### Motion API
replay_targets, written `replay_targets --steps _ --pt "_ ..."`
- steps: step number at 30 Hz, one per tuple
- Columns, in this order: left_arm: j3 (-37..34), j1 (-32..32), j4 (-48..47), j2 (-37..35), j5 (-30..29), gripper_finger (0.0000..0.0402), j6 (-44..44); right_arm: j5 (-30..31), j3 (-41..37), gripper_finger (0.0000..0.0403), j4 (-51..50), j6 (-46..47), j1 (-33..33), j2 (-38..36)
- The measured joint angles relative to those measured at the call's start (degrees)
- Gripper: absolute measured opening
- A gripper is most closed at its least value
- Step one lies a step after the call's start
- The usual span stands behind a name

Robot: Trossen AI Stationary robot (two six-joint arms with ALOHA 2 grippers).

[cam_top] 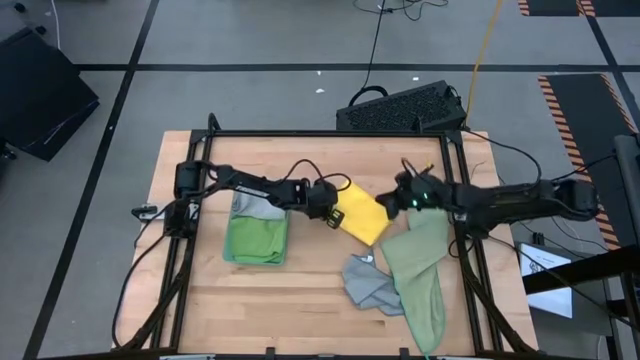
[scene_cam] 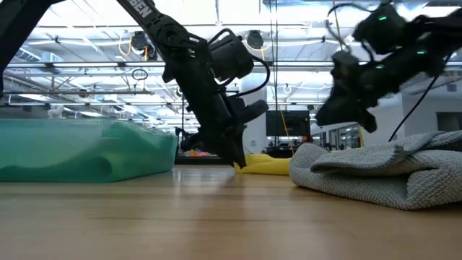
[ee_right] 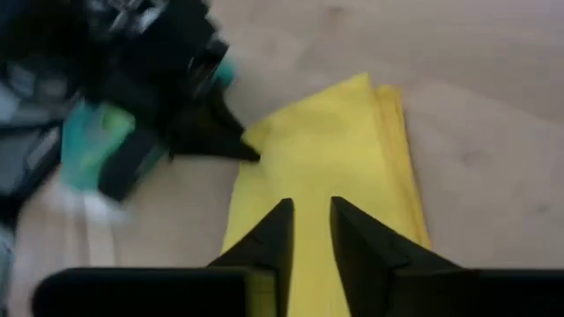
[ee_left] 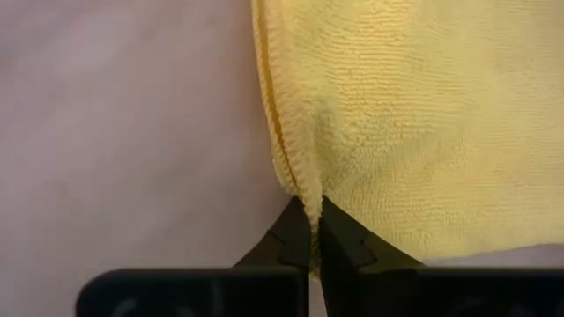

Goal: Fold microfiber towels
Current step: Fold the yellow microfiber cloth

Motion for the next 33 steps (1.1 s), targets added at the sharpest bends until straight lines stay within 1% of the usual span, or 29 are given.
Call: replay_targets --steps 4,7,10,12,16,22,24,28,33 --pt "0.0 1.9 2.1 0.0 2.3 0.0009 7.2 -10.8 4.8 0.0114 -0.9 -0.3 -11.4 6.2" --pt "0.0 3.3 2.8 0.0 5.1 0.0005 10.9 -20.2 9.0 0.0145 -0.8 -2.2 -19.1 13.3" --pt "0.0 4.6 2.8 -0.1 7.6 0.0010 15.2 -28.2 13.8 0.0173 -1.6 -2.8 -24.3 21.1" --pt "0.0 5.4 2.8 -0.1 9.3 0.0012 17.7 -30.7 17.6 0.0191 -4.0 -3.9 -26.2 25.2" --pt "0.0 6.9 2.7 -0.2 11.0 0.0006 20.3 -32.6 25.3 0.0224 -10.4 -6.9 -27.9 31.9" --pt "0.0 8.6 2.7 -0.3 12.2 0.0014 22.8 -32.3 34.3 0.0267 -23.3 -13.3 -28.0 39.2" --pt "0.0 9.2 2.7 -0.3 12.8 0.0014 24.6 -30.7 35.7 0.0276 -25.9 -15.3 -28.0 40.8" --pt "0.0 10.9 2.7 -0.3 13.4 0.0005 27.0 -28.1 36.4 0.0281 -25.7 -17.6 -28.0 43.2" --pt "0.0 12.3 2.7 -0.3 14.2 0.0016 29.4 -28.5 36.5 0.0276 -23.8 -17.8 -27.5 45.8"
